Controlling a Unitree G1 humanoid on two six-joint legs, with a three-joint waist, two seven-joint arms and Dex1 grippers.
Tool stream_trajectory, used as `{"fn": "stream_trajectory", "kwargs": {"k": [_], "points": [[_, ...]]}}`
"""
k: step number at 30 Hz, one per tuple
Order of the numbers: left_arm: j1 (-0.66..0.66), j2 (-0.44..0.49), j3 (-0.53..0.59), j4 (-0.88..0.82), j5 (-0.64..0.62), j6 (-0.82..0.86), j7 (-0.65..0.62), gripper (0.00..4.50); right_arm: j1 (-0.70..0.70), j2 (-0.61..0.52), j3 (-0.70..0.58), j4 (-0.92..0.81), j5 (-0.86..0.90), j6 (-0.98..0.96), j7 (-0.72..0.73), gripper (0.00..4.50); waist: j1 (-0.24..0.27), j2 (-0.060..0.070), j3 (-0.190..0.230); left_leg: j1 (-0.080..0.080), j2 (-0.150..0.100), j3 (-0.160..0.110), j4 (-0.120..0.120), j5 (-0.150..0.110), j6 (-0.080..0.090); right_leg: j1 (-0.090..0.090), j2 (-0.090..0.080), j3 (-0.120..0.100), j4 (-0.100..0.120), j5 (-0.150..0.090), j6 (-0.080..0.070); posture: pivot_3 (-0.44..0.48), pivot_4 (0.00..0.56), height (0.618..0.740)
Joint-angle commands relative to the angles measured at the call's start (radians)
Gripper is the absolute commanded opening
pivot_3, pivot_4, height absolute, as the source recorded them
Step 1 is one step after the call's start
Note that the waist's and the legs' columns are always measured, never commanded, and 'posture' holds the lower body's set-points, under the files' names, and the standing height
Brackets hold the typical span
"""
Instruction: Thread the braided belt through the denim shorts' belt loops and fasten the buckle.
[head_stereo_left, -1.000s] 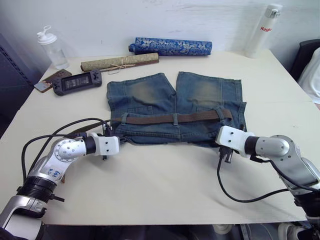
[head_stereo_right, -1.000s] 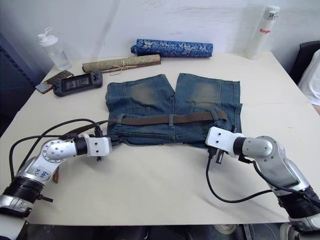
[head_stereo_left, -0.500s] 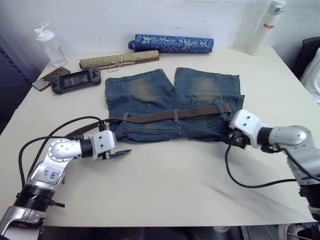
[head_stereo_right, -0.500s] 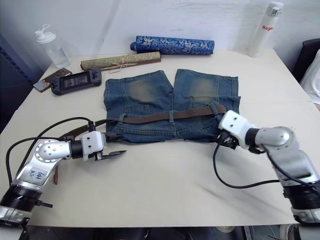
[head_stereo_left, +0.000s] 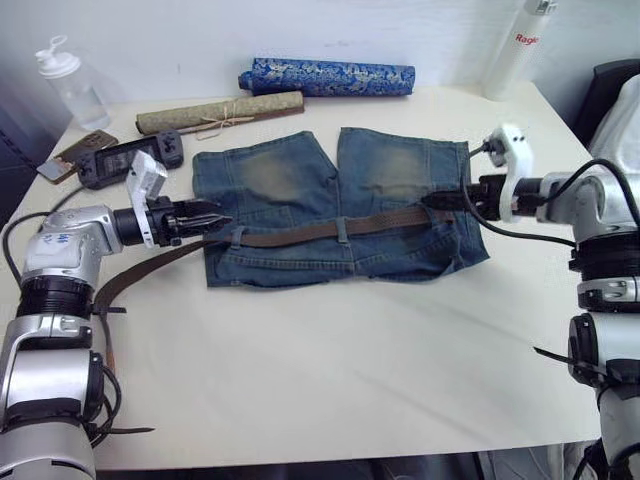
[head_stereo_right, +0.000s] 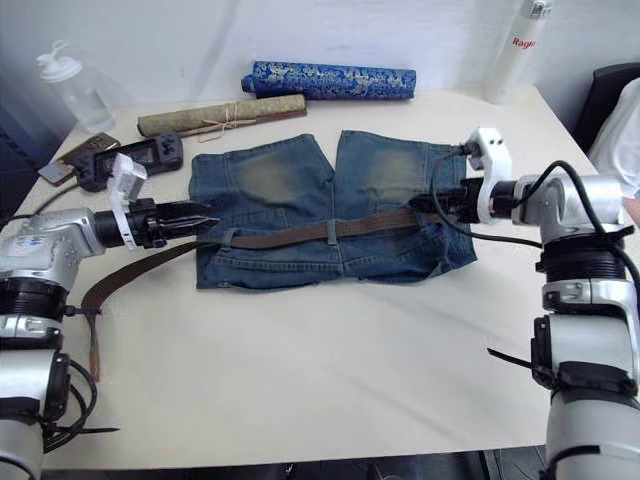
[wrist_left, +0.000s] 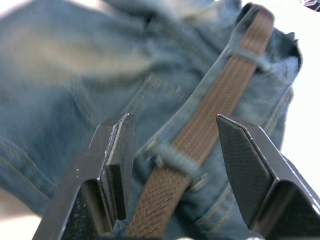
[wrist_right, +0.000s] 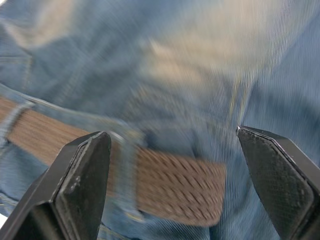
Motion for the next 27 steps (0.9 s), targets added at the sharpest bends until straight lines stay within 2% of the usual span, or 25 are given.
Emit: {"fn": "stream_trajectory", "kwargs": {"k": [1,10,13,14,16,17,20,21,22,27], "points": [[-0.086,-0.043,-0.020,0.169,0.088,-0.030,-0.038,2.87,-0.069,0.008,0.053,0.137,-0.046,-0.046,0.068,4.26,-0.005,0.000,0.000,0.000,0.000,0.000,-0.001,0.000,0.000,-0.001,0.000,0.000,-0.001,0.000,0.000,0.000,0.150,0.637],[-0.089,-0.095,-0.039,0.278,0.202,-0.092,-0.115,2.87,-0.097,0.022,0.100,0.276,-0.115,-0.124,0.161,4.26,-0.028,0.000,0.000,0.002,0.001,0.002,-0.002,0.001,-0.003,-0.001,0.000,0.001,-0.002,0.002,0.003,0.000,0.150,0.637],[-0.094,-0.104,-0.019,0.302,0.217,-0.108,-0.100,2.87,-0.104,0.028,0.093,0.299,-0.125,-0.140,0.167,3.43,-0.026,0.000,0.000,0.002,0.001,0.001,-0.001,0.004,-0.006,-0.001,0.000,0.001,0.000,0.003,0.005,0.000,0.150,0.637],[-0.098,-0.106,-0.014,0.305,0.219,-0.109,-0.102,2.87,-0.105,0.030,0.092,0.304,-0.130,-0.147,0.168,2.95,-0.026,0.000,0.000,0.002,0.001,0.001,-0.001,0.005,-0.005,-0.001,0.000,0.001,0.000,0.004,0.005,0.000,0.150,0.637],[-0.101,-0.108,-0.008,0.305,0.226,-0.122,-0.106,2.33,-0.105,0.034,0.087,0.307,-0.132,-0.154,0.177,2.11,-0.026,0.000,0.000,0.002,0.001,0.001,-0.001,0.006,-0.005,-0.001,0.000,0.001,0.000,0.005,0.005,0.000,0.150,0.637],[-0.099,-0.109,-0.010,0.299,0.231,-0.127,-0.117,1.95,-0.101,0.035,0.086,0.304,-0.132,-0.157,0.186,1.48,-0.027,0.000,0.000,0.002,0.001,0.001,-0.001,0.006,-0.005,-0.001,0.000,0.001,0.000,0.005,0.005,0.000,0.150,0.637],[-0.096,-0.111,-0.011,0.295,0.245,-0.146,-0.129,0.73,-0.098,0.038,0.080,0.301,-0.133,-0.168,0.197,0.11,-0.028,0.000,0.000,0.002,0.001,0.001,-0.001,0.006,-0.005,-0.001,0.000,0.001,0.000,0.005,0.005,0.000,0.150,0.637],[-0.097,-0.112,-0.011,0.298,0.250,-0.154,-0.128,0.28,-0.098,0.039,0.076,0.298,-0.131,-0.169,0.200,0.00,-0.028,0.000,0.000,0.002,0.001,0.001,-0.001,0.006,-0.005,-0.001,0.000,0.001,0.000,0.005,0.005,0.000,0.150,0.637],[-0.097,-0.112,-0.009,0.299,0.253,-0.158,-0.127,0.11,-0.098,0.039,0.072,0.295,-0.129,-0.170,0.203,0.00,-0.028,0.000,0.000,0.002,0.001,0.001,-0.001,0.006,-0.005,-0.001,0.000,0.001,0.000,0.005,0.005,0.000,0.150,0.637],[-0.127,-0.123,0.021,0.291,0.254,-0.203,-0.092,0.11,-0.088,0.027,0.062,0.258,-0.128,-0.224,0.224,0.00,-0.028,0.000,0.000,0.002,0.001,0.001,-0.001,0.006,-0.005,-0.001,0.000,0.002,0.000,0.005,0.005,0.000,0.150,0.637]]}}
